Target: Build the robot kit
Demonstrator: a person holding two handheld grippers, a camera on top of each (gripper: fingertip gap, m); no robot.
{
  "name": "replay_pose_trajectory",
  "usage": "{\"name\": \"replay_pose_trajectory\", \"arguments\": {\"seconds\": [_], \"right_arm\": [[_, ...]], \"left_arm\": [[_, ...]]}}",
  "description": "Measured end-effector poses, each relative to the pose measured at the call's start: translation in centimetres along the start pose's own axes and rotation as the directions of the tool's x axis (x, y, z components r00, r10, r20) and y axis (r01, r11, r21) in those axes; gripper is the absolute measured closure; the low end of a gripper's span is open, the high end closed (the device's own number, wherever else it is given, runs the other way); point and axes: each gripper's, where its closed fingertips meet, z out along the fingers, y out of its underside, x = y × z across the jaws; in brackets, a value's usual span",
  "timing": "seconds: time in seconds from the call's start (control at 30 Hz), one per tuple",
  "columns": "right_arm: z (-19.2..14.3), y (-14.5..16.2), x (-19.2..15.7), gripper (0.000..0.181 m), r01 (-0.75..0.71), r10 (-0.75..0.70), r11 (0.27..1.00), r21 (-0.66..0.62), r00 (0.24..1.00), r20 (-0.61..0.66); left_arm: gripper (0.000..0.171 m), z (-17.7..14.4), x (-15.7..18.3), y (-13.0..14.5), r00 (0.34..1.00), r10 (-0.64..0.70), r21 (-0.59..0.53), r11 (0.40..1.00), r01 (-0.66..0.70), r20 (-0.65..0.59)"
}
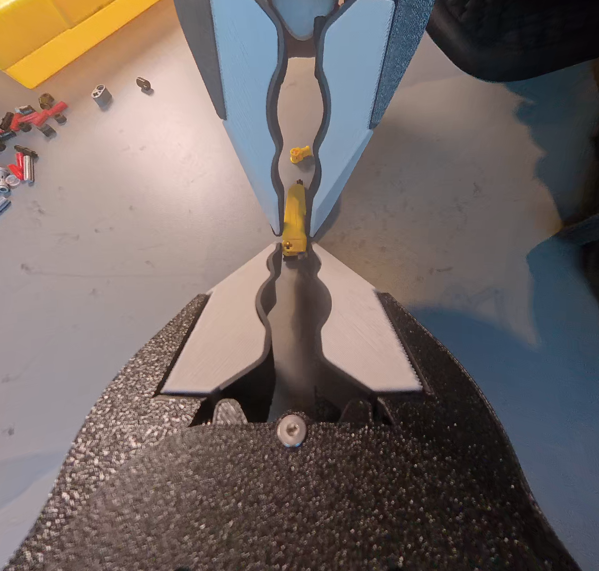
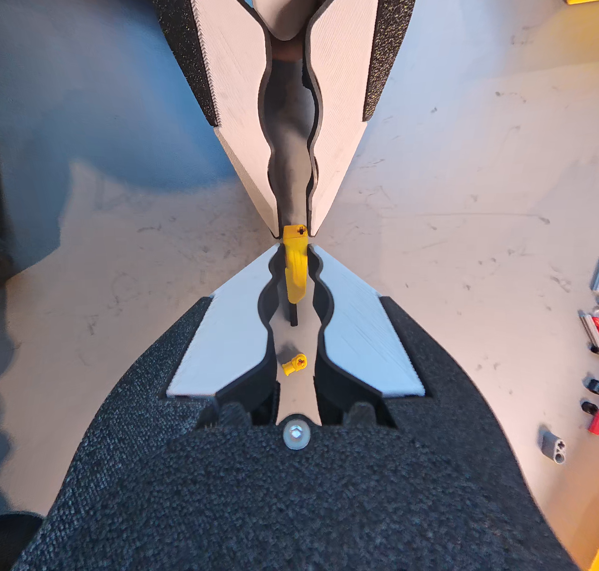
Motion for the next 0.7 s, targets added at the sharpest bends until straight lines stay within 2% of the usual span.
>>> {"name": "replay_pose_trajectory", "arguments": {"seconds": [0.7], "right_arm": [[0.48, 0.31, -0.05, 0.168, -0.103, 0.101, 0.994, 0.033, 0.993, 0.057]], "left_arm": [[0.158, 0.29, -0.03, 0.48, 0.977, -0.188, -0.044, 0.982, 0.184, -0.100]]}}
